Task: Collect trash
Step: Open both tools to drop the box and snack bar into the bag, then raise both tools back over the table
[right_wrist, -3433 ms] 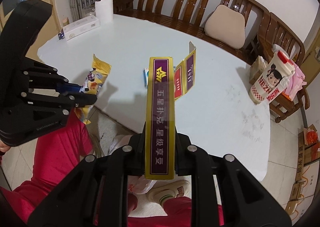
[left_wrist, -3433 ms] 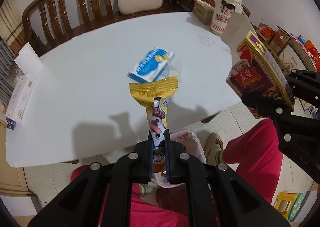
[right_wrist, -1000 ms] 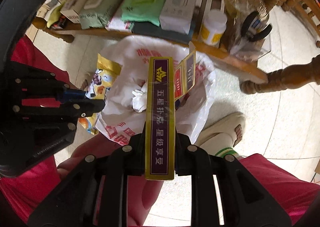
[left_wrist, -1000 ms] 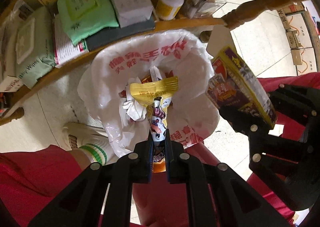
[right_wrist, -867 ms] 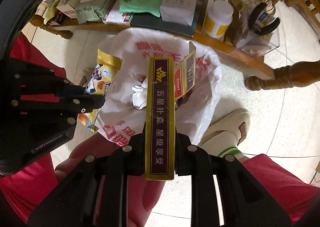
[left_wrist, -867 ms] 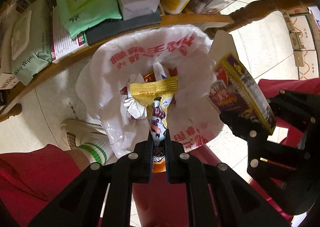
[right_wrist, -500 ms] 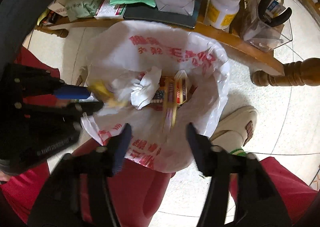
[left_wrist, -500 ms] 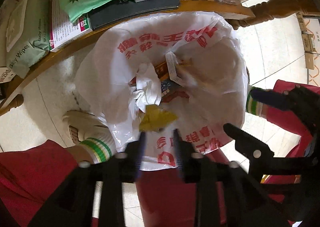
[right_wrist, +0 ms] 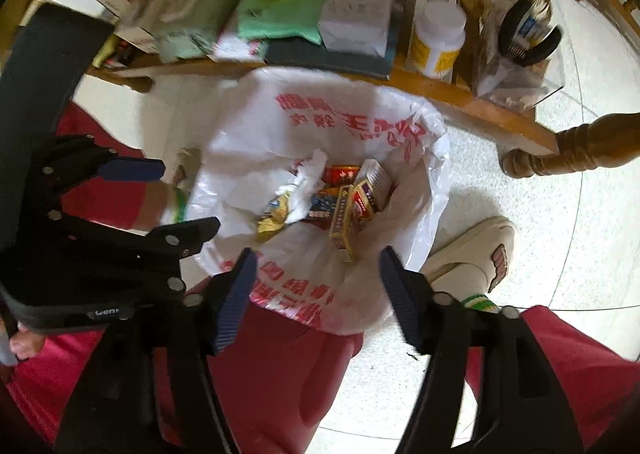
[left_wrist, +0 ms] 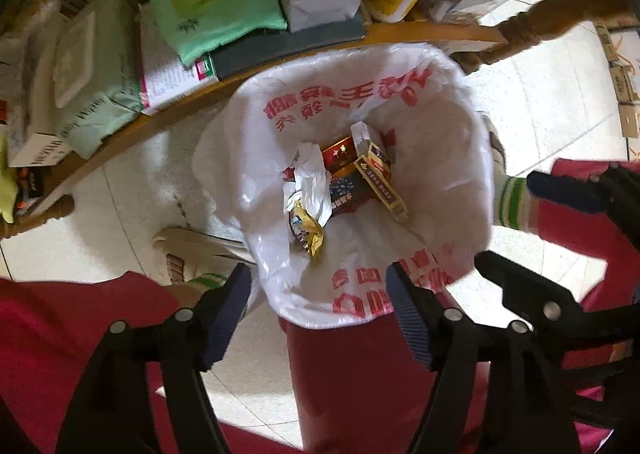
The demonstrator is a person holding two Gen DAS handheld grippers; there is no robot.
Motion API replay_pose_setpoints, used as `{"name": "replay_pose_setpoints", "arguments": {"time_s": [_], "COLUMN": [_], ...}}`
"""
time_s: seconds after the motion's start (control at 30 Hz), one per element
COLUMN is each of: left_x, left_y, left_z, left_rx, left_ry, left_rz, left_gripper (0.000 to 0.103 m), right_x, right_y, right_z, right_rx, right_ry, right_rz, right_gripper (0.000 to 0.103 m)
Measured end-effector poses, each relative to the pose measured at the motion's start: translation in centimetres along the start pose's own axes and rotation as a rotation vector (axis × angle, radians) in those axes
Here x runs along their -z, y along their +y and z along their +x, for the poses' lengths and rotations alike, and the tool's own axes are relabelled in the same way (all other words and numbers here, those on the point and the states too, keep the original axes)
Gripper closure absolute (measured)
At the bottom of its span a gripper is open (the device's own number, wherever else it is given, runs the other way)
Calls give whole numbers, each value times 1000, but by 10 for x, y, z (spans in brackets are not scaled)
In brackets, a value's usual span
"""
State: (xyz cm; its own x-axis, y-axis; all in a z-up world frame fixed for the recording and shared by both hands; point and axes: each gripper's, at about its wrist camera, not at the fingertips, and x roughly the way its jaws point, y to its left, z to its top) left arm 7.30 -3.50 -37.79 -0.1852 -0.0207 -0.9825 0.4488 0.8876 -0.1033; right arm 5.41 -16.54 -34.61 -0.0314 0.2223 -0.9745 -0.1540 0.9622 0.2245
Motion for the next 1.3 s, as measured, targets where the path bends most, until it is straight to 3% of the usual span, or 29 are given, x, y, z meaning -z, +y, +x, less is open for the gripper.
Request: {"name": "replay_pose_setpoints", "arguments": {"time_s": [0.13,0.2,0.4,0.53,0.73,0.93,1.3], "left_x": [27,37,47,32,7,-13,-63], "left_y": [-2,-5,-9,-2,-2,-6,-8], "left_z": [-53,-84,-209,-284,-365,-399,-354], "left_rx": [76,80,4,-52,-148,-179,-248], "left_ry": [-40,-67,-242,-337,-413,-425,-315], "left_rz": [38,59,144,152,242,328,455], "left_gripper": [25,22,14,13,9,9,9], "right_x": [15,20,15,5,-14,-38,-79], "right_y": [13,18,31,43,51,45,37], "right_z": [-56,-89,-204,-266,-345,-383,-369], "right_rx": [-7,-13,38,101,110,82,60], "right_ry": [-90,-130,-314,-420,-554,-613,-550], "right_rz": [-58,-85,-196,-291,-402,-440,-466], "right_gripper": [26,23,13,9,7,7,7]}}
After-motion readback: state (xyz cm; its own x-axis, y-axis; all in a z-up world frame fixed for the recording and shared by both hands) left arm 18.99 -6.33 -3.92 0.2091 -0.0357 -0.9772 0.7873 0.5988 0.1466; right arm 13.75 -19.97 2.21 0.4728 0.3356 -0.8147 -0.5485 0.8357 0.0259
